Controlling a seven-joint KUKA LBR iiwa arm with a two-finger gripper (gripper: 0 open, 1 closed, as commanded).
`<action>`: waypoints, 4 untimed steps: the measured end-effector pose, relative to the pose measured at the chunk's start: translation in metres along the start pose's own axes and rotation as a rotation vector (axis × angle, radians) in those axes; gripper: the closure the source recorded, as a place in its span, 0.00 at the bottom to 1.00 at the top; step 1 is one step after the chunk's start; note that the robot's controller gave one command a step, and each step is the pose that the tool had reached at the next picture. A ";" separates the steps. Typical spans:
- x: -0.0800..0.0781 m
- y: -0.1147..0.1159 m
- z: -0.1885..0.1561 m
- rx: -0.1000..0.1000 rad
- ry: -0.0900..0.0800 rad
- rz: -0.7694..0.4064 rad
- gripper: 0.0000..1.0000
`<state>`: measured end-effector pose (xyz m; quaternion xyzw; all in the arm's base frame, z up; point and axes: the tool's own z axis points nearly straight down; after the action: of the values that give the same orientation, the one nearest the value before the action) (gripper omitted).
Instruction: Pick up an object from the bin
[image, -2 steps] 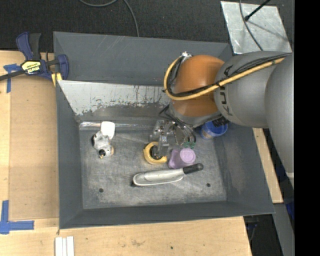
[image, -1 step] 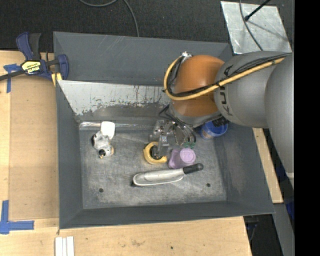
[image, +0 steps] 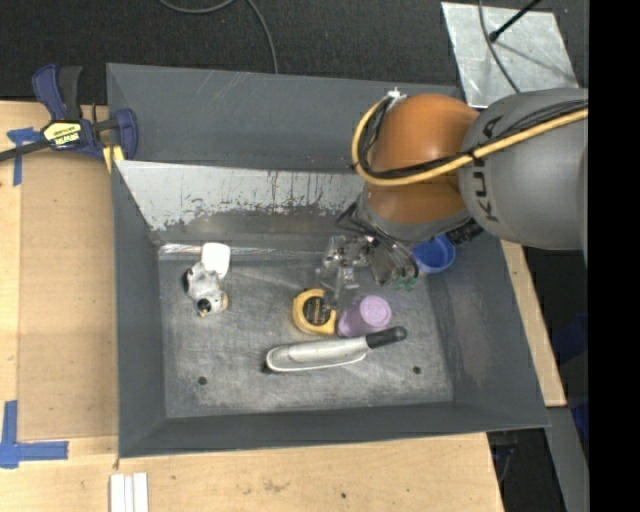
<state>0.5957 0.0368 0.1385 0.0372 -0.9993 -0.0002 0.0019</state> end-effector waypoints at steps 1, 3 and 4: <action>0.001 0.005 -0.044 0.001 -0.009 0.062 1.00; 0.079 -0.010 -0.034 0.000 -0.005 0.416 0.00; 0.079 -0.010 -0.034 0.000 -0.006 0.415 0.00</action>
Offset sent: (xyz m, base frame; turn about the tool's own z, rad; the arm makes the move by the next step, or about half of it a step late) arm -0.0786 -0.0150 0.0341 0.4157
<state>0.5177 0.0212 0.1727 -0.1694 -0.9855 0.0001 -0.0009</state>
